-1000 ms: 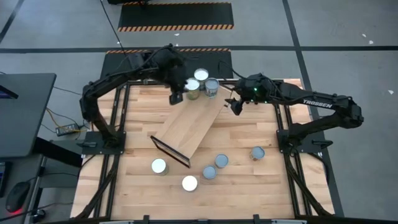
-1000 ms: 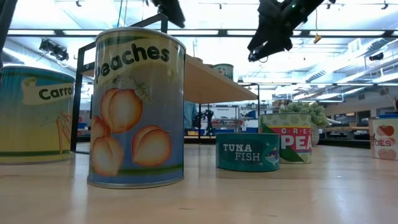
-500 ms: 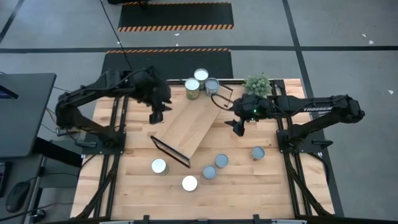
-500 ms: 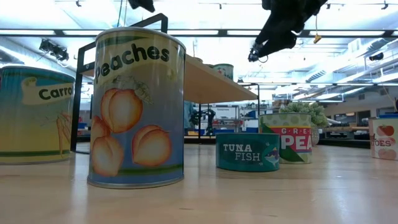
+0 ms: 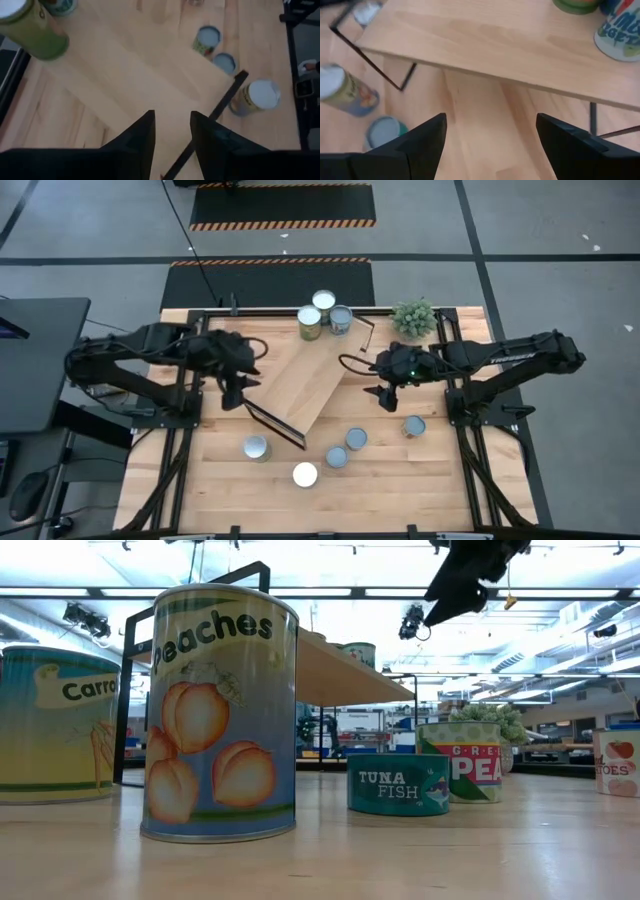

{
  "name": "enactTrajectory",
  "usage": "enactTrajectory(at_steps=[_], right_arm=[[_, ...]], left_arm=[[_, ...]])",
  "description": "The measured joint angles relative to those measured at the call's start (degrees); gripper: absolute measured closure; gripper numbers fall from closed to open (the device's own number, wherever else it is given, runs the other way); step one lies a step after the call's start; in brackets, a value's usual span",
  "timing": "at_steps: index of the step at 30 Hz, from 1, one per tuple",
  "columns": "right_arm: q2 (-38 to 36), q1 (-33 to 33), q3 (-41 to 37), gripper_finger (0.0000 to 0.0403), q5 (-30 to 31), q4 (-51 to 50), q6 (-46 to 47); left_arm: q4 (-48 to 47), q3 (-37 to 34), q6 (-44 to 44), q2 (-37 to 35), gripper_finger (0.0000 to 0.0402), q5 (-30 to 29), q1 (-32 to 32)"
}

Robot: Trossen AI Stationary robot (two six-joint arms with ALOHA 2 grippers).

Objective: Pick and place cans onto a shelf
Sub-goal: Put the canned carrots on the shelf

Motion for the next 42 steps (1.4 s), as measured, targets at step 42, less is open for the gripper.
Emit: enactTrajectory(at_steps=[42], right_arm=[[0.04, 10.11, 0.63, 0.0108, 9.39, 2.49, 29.41]], left_arm=[[12.1, -28.69, -28.93, -8.68, 0.0153, 1.34, -34.83]])
